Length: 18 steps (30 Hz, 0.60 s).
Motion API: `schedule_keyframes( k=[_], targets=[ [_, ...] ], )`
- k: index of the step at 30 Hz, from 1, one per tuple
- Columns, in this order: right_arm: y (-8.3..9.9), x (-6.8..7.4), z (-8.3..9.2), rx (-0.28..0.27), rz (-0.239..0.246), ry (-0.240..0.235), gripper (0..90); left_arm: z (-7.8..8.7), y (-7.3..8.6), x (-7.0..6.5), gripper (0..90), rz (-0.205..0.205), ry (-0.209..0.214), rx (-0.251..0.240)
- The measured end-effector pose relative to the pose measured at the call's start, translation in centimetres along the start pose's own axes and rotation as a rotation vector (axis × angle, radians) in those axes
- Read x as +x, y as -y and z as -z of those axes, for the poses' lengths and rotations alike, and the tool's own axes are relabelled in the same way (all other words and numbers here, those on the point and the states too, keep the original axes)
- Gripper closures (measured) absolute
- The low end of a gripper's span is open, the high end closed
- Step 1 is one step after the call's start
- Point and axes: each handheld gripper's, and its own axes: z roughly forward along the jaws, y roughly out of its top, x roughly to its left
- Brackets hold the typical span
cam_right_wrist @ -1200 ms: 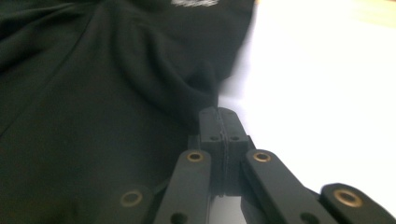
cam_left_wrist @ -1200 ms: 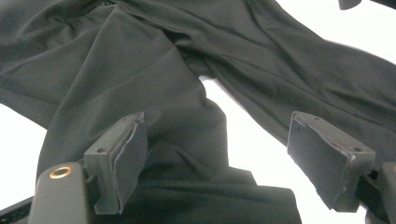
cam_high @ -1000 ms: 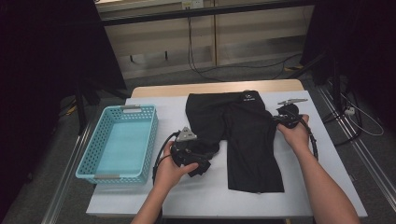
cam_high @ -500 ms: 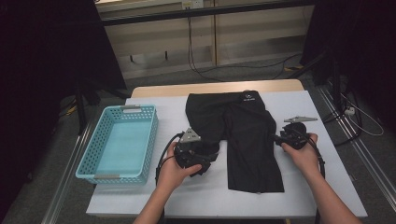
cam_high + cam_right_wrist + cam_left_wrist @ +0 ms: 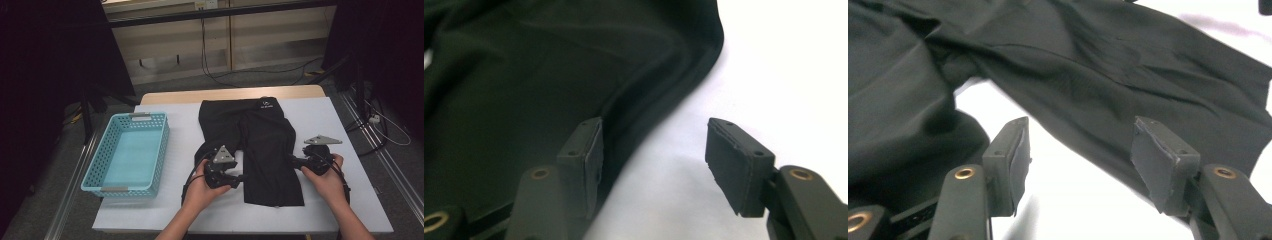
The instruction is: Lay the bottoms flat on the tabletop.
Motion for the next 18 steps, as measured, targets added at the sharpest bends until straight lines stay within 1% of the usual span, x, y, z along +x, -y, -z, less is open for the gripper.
schedule_keyframes(
  k=[1, 2, 3, 5, 6, 7, 8, 12, 13, 14, 16, 18],
  targets=[
    [0.0, 0.0, 0.0, -0.003, -0.002, -0.001, 39.8, -0.2, 0.0, -0.1, 45.4, -0.007, -0.011, -0.002],
    [0.0, 0.0, 0.0, -0.003, -0.004, 0.004, 39.2, -0.4, 0.1, -0.2, 45.3, -0.009, -0.023, 0.002],
    [0.0, -0.1, 0.0, -0.002, -0.007, 0.008, 38.9, -0.5, 0.2, -0.2, 47.3, -0.007, -0.017, 0.013],
    [0.0, -0.3, 0.1, -0.002, -0.009, 0.011, 37.7, -0.7, 0.4, -0.3, 51.4, -0.021, -0.021, 0.017],
    [0.1, -0.3, 0.1, -0.002, -0.009, 0.016, 37.0, -0.8, 0.5, -0.4, 55.5, -0.021, -0.012, 0.023],
    [0.1, -0.4, 0.2, 0.0, -0.009, 0.018, 36.7, -0.9, 0.6, -0.5, 56.8, -0.02, -0.007, 0.033],
    [0.2, -0.5, 0.2, 0.0, -0.009, 0.021, 36.8, -1.1, 0.6, -0.6, 57.6, -0.019, -0.002, 0.021],
    [0.4, -0.9, 0.3, -0.004, -0.019, 0.031, 36.9, -1.3, 0.5, -1.1, 67.0, -0.034, 0.015, 0.039],
    [0.5, -1.0, 0.3, -0.005, -0.024, 0.032, 36.9, -1.3, 0.4, -1.2, 70.3, -0.025, 0.02, 0.038],
    [0.5, -1.2, 0.4, -0.005, -0.029, 0.033, 36.9, -1.3, 0.4, -1.2, 74.8, -0.017, 0.035, 0.045],
    [0.5, -1.3, 0.4, -0.008, -0.035, 0.032, 37.0, -1.3, 0.3, -1.1, 87.3, -0.003, 0.051, 0.055],
    [0.5, -1.3, 0.5, -0.01, -0.035, 0.031, 37.2, -1.2, 0.3, -1.1, 87.9, 0.006, 0.052, 0.057]
  ],
)
